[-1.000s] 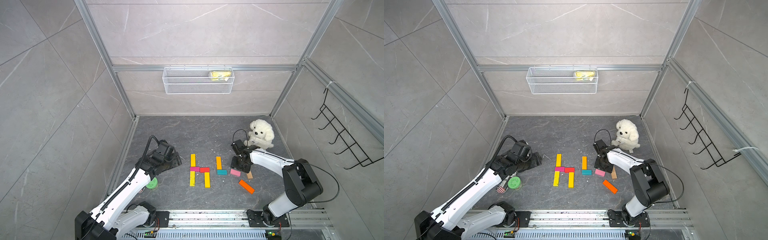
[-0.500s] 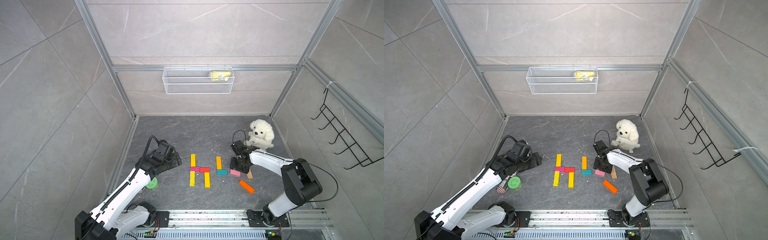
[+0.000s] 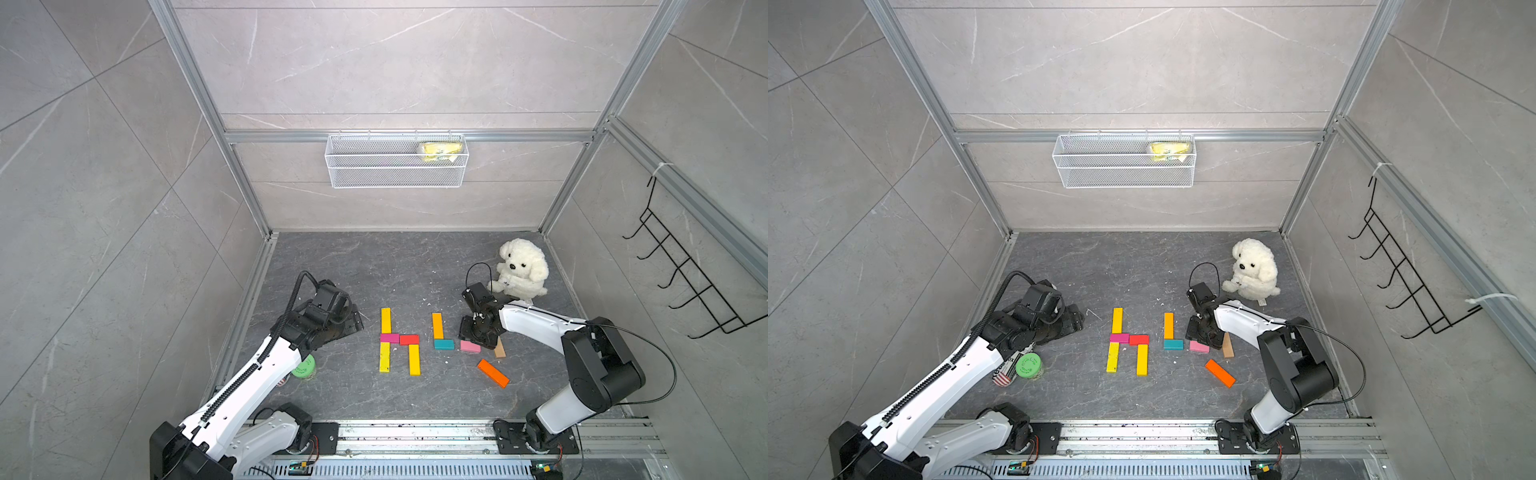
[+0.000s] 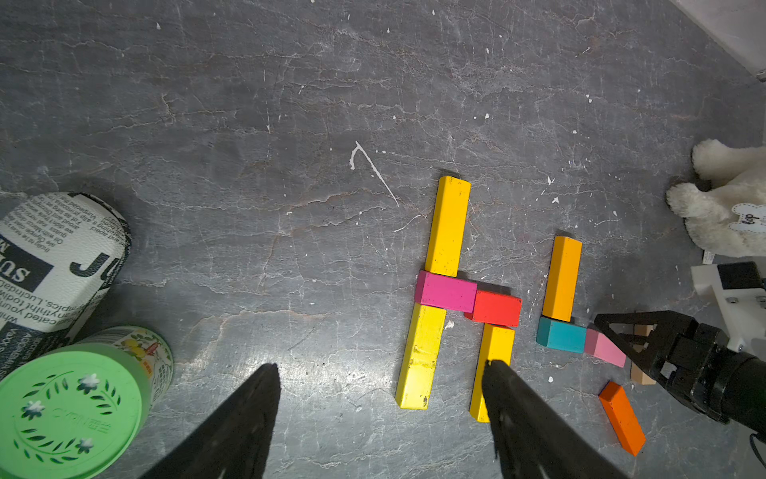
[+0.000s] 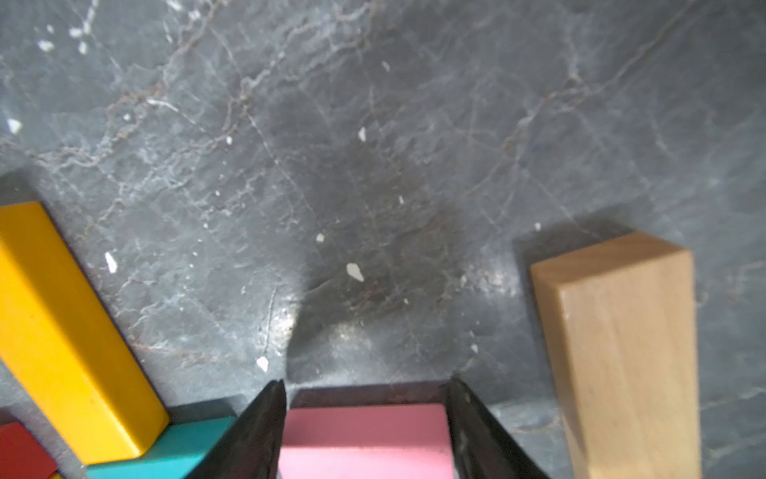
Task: Assemble the letter h with building blocks
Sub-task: Assemble the building block at the center of the board.
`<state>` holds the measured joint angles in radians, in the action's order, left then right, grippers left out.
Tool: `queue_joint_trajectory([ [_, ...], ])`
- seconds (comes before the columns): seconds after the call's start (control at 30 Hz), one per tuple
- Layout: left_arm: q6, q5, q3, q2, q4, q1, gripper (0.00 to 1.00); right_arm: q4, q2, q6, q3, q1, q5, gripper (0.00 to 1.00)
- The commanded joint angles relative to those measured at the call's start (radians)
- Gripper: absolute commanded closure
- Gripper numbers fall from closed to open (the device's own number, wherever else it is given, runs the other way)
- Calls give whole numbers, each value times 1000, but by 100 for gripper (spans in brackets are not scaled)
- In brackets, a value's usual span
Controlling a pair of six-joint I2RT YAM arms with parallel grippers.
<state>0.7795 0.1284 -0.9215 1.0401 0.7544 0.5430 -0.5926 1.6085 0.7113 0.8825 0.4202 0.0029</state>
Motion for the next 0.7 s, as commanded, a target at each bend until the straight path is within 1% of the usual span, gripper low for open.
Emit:
queue_joint_trajectory([
  [0.0,-19,6,-7,-6,-6,-5,19,17,-13,29,-16,4,-34,35],
  [0.67,-23,1,-7,-1,-9,-5,19,21,-24,67,-3,14,-55,30],
])
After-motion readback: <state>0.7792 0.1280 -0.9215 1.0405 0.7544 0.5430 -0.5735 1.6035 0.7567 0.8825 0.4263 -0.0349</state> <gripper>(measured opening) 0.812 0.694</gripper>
